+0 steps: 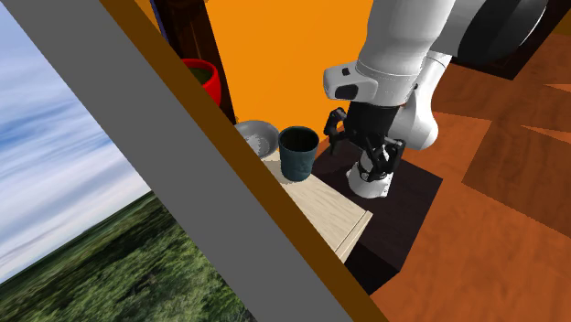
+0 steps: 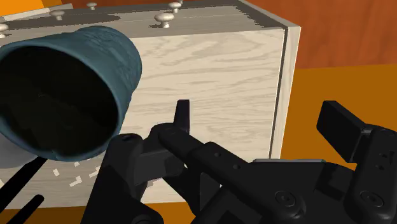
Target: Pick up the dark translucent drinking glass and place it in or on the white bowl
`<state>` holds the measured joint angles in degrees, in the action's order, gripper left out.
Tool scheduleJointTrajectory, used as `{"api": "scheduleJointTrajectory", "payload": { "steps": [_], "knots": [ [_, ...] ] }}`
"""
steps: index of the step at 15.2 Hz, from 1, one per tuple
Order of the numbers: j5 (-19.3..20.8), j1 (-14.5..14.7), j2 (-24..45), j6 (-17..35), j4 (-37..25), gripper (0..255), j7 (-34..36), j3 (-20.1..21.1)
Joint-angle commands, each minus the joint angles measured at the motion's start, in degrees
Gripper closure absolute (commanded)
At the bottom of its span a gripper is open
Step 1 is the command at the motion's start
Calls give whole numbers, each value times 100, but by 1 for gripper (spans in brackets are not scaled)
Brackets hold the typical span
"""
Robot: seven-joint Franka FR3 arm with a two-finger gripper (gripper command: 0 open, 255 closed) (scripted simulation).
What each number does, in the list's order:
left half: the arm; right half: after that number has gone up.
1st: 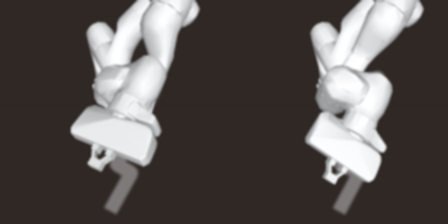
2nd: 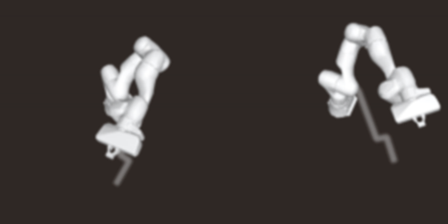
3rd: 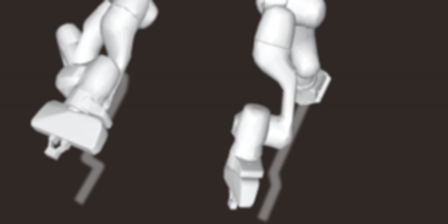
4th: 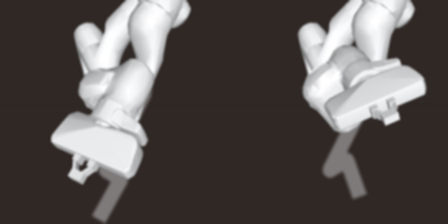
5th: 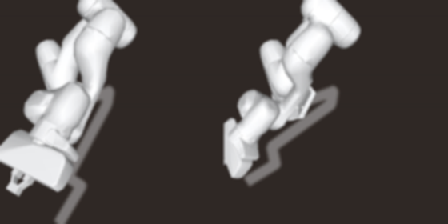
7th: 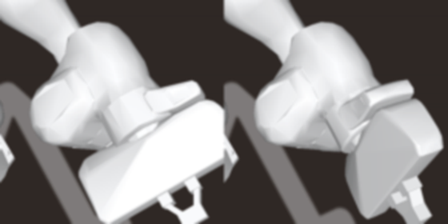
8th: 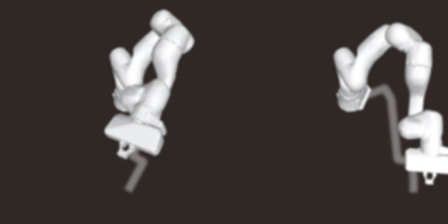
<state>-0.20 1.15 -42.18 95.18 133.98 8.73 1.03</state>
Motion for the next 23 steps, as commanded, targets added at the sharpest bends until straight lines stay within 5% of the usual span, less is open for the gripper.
{"api": "scheduleJointTrajectory", "payload": {
  "steps": [1, 9, 23],
  "knots": [
    [0, 0, 0, 0, 0, 0, 0, 0],
    [863, -600, 309, 42, -39, 0, -249, -462],
    [922, -626, 263, 609, 570, 0, -235, -532]
  ]
}}
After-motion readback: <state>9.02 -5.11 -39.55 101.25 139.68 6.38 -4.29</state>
